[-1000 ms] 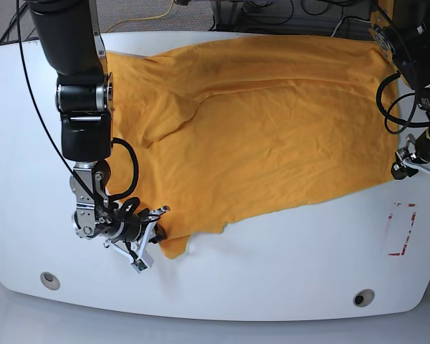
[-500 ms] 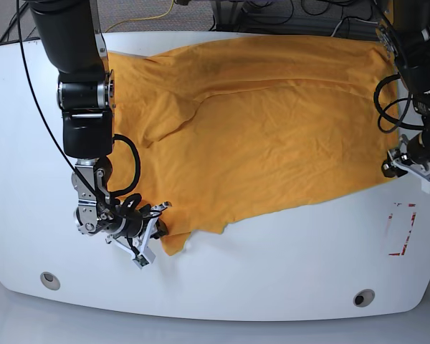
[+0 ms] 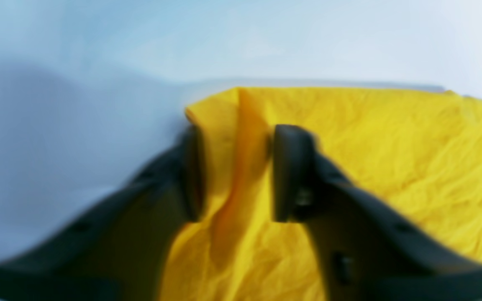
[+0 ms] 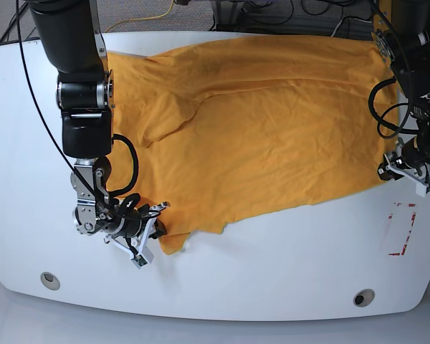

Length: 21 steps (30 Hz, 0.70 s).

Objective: Layout the t-shirt on the table in an organized manner, then fold the t-shirt properly
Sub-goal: 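Move the left gripper down the shirt side and grasp the hem corner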

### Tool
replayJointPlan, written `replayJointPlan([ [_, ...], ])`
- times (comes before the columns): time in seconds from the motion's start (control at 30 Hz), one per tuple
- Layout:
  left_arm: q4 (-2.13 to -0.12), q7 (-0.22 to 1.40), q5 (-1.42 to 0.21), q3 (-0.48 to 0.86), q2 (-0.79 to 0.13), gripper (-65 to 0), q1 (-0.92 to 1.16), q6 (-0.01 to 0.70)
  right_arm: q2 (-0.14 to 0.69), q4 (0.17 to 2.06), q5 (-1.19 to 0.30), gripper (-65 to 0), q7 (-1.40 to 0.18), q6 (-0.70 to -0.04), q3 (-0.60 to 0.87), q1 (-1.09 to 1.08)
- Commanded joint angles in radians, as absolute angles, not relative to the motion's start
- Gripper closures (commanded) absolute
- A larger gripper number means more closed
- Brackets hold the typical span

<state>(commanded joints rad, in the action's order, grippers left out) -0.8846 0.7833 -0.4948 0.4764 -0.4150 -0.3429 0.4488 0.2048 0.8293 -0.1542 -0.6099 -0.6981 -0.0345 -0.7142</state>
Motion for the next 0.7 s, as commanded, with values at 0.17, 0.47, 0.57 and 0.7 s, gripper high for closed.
replayJointPlan([
  [0.17,-0.905,0.783,-0.498,0.476,-0.415,-8.5,-0.346,0.499,0.205,0.829,-0.154,-4.1,-0.610,-0.698,-0.035,-0.714],
  [0.47,-1.072,0.851,-0.498,0.476,-0.412,-2.8,-0.338,0.593,0.206,0.828,-0.156,-4.1,-0.610,-0.698,-0.035,-0.714],
  [0.57,-1.122,0.886,-0.498,0.476,-0.412,-2.6,-0.328,0.627,0.206,0.828,-0.156,-4.1,-0.610,-0.698,-0.035,-0.714],
  [0.7,-1.228,0.931,-0.498,0.472,-0.406,-2.6,-0.278,0.685,0.205,0.826,-0.156,-4.1,-0.610,-0.698,-0.035,-0.714],
])
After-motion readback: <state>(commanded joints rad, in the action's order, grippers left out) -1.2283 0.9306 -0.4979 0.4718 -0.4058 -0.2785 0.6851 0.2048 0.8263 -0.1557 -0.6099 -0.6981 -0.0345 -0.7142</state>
